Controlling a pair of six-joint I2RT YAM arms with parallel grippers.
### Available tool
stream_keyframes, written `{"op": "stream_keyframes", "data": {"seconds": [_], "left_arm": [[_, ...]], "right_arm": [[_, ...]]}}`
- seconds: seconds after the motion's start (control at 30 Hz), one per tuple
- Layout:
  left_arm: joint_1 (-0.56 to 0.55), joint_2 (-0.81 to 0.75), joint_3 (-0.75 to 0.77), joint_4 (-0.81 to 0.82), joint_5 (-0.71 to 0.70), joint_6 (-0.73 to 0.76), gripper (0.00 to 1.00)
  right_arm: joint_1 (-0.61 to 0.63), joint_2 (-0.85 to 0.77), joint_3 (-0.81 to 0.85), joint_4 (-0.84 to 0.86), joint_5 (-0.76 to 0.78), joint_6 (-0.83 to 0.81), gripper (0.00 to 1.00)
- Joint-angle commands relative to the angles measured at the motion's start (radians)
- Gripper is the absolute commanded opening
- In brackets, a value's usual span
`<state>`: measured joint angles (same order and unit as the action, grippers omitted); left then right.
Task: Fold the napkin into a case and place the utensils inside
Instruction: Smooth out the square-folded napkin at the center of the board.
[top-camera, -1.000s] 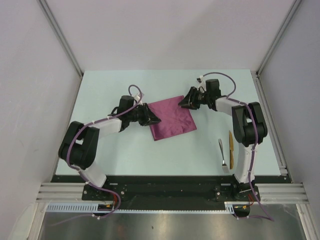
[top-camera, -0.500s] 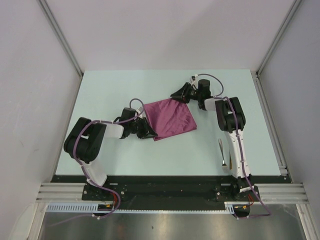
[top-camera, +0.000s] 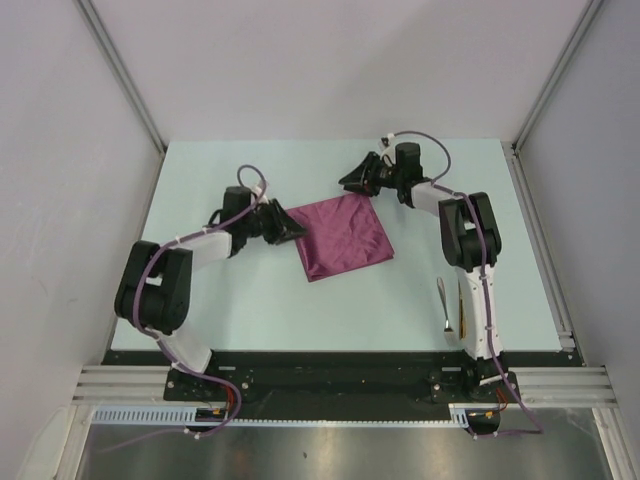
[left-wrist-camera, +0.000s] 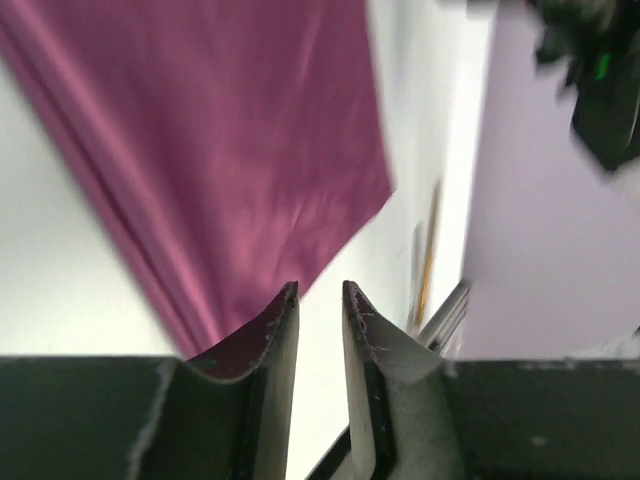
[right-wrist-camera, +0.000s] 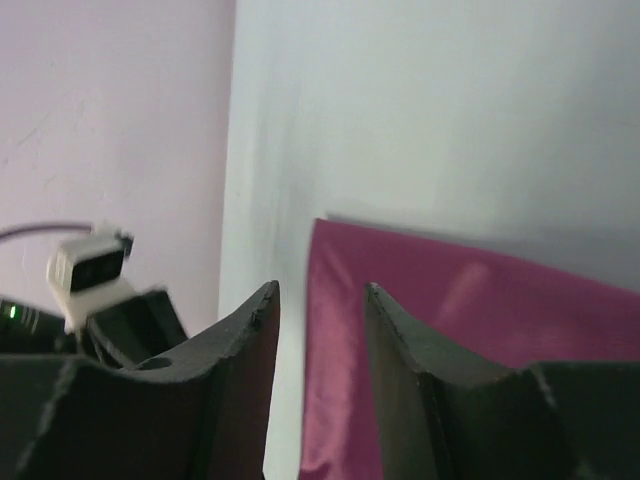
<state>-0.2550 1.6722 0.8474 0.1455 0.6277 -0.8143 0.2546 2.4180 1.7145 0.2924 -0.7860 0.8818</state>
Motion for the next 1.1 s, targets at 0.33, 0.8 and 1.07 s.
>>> {"op": "stream_keyframes", "data": {"seconds": [0.33, 0.8, 1.07], "left_arm": [[0.089, 0.398, 0.343, 0.215, 0.073, -0.155, 0.17], [0.125, 0.509, 0.395, 0.052, 0.026, -0.118, 0.13], [0.129, 0.544, 0.446, -0.017, 0.012, -0.125, 0.1]], "right_arm": [[0.222, -0.226, -0.277, 0.189, -0.055, 0.015, 0.08], [0.333, -0.077, -0.368, 0.418, -0.094, 0.175, 0.02], [0.341, -0.025, -0.368, 0.407, -0.073, 0.161, 0.02]]}}
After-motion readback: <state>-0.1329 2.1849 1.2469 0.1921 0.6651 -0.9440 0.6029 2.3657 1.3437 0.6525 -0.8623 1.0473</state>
